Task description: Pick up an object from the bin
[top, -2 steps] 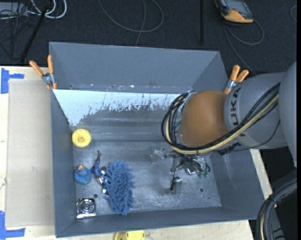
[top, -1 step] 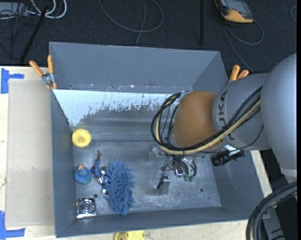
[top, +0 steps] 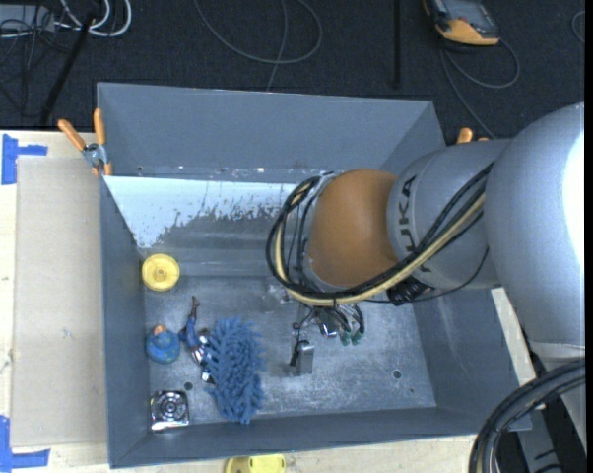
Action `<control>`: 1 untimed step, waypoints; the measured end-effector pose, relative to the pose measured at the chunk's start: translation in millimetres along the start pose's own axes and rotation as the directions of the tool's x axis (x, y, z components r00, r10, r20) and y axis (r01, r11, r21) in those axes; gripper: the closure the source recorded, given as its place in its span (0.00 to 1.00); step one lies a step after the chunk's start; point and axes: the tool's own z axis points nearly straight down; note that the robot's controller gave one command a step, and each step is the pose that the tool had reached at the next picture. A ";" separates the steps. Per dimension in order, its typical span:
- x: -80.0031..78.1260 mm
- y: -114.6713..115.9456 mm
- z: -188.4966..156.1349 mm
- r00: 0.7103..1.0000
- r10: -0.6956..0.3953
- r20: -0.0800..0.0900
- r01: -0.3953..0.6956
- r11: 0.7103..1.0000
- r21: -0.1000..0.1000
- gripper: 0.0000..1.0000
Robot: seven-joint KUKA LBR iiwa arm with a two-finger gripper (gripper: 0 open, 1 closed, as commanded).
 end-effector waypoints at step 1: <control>-36.1 41.0 3.6 0.989 -0.148 0.001 0.148 0.989 0.000 0.00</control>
Offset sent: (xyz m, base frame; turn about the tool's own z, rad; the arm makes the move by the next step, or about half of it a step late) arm 0.0300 0.0740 -0.0056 -0.2676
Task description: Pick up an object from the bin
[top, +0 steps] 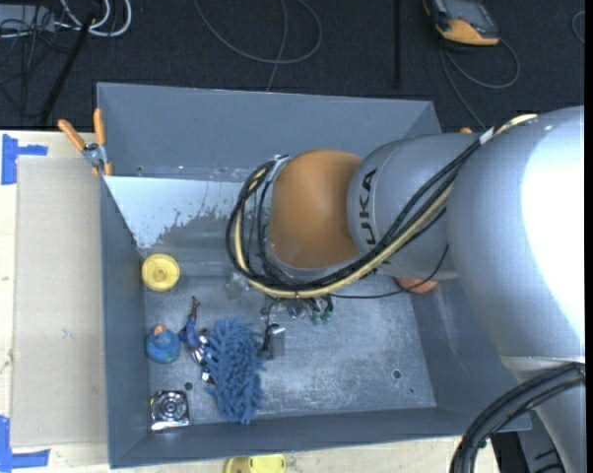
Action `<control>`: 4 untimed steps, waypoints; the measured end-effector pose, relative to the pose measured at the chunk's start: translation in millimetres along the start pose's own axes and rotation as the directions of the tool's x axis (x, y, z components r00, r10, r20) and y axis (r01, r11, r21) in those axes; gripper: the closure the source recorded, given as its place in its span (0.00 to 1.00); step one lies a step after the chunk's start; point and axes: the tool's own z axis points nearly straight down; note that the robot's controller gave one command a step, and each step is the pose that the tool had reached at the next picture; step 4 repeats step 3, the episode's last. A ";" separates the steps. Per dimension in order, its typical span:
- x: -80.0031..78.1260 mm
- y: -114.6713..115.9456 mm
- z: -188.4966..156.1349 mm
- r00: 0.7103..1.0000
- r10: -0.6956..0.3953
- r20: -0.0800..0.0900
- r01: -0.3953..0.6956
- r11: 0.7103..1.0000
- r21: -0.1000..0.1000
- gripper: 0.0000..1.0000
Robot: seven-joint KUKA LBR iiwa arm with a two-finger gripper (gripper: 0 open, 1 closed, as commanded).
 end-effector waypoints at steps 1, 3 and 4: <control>-9.7 25.8 2.7 0.993 -0.119 -0.003 0.119 0.993 0.000 1.00; -9.9 26.2 2.6 0.993 -0.119 -0.001 0.119 0.993 -0.001 0.00; -9.9 26.2 2.6 0.993 -0.119 -0.001 0.119 0.993 -0.001 0.00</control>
Offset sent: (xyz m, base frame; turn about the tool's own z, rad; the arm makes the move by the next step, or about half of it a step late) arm 0.0000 0.0000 0.0000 0.0000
